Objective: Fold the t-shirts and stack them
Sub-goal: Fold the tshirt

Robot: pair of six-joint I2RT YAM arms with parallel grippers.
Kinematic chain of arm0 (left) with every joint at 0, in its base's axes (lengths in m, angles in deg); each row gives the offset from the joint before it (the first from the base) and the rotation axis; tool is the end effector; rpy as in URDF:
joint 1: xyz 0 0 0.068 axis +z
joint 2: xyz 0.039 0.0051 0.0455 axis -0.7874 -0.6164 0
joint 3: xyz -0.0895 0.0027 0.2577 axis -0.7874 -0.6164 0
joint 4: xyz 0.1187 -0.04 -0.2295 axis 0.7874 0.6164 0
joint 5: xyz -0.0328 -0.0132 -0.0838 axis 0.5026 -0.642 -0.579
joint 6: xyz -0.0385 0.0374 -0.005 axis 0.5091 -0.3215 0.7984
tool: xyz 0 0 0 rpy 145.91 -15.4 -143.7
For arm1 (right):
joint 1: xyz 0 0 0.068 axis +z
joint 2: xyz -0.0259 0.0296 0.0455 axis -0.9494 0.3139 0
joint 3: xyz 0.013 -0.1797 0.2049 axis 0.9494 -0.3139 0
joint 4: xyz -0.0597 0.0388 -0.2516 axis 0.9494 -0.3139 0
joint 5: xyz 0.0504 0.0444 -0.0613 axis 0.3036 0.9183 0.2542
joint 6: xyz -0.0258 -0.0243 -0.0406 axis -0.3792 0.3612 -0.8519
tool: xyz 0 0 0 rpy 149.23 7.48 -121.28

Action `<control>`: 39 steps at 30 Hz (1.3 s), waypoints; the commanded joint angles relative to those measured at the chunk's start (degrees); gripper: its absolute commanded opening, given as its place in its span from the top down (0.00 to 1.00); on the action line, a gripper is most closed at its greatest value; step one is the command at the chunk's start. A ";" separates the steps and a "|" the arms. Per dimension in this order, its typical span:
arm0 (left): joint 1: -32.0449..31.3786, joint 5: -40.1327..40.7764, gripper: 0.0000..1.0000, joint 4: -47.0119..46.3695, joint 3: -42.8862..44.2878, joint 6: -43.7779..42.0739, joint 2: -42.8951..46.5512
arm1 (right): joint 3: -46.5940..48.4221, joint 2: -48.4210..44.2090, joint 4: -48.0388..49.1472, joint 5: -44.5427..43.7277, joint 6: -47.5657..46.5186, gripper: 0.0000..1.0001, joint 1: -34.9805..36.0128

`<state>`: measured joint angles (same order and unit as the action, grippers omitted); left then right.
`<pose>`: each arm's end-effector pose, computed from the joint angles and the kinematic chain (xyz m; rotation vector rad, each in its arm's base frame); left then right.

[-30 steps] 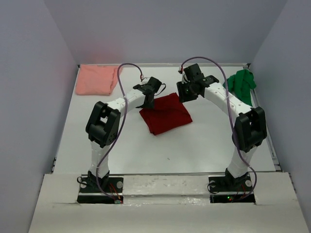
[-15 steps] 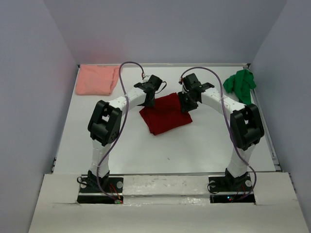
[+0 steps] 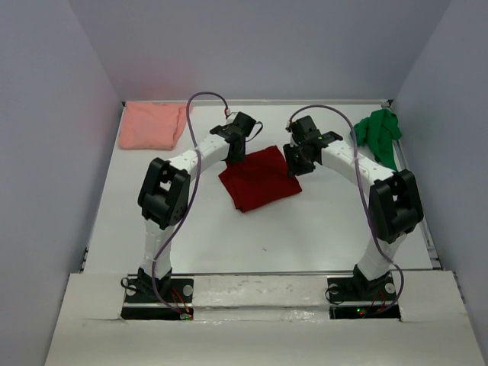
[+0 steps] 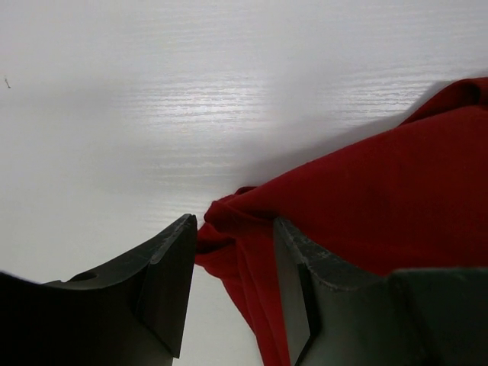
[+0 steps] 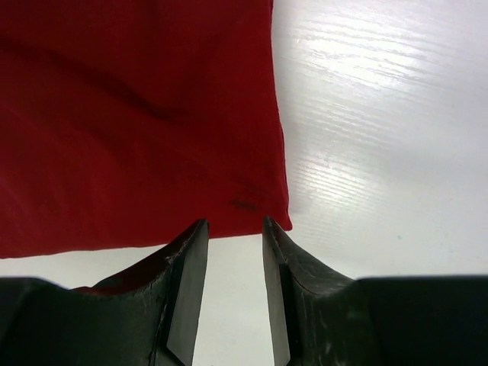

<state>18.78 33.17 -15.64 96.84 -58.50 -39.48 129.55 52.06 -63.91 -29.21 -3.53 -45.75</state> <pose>0.3878 -0.2380 0.2283 0.0946 2.3979 0.0309 0.3425 0.1662 0.2375 -0.3381 2.6399 0.1923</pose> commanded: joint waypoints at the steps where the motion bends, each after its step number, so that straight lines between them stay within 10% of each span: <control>1: -0.05 -0.55 0.45 -0.77 0.76 -0.95 0.85 | -0.46 -4.34 0.15 -2.65 1.36 0.60 0.41; 20: 0.03 -0.91 0.46 -1.48 1.11 -1.13 -1.53 | -0.99 -4.08 -0.20 -2.75 2.42 0.60 0.41; 23: 0.03 -0.29 0.48 -1.12 0.23 -0.95 -0.04 | -1.43 -3.64 0.33 -2.22 3.30 0.69 0.41; 25: 0.03 0.23 0.49 -0.78 -0.56 -0.43 1.10 | -1.60 -3.12 0.42 -1.51 3.65 0.96 0.41; 33: 0.03 1.73 1.00 0.19 -6.36 0.89 4.97 | -2.04 -4.60 0.68 0.51 5.41 1.00 0.93; 39: -0.05 1.03 1.00 -0.95 -10.31 1.60 6.82 | -5.55 -8.12 0.15 1.84 8.48 1.00 3.83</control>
<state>18.78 32.88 -16.74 88.62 -57.70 -36.47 126.28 48.17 -64.13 -28.05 2.45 -44.94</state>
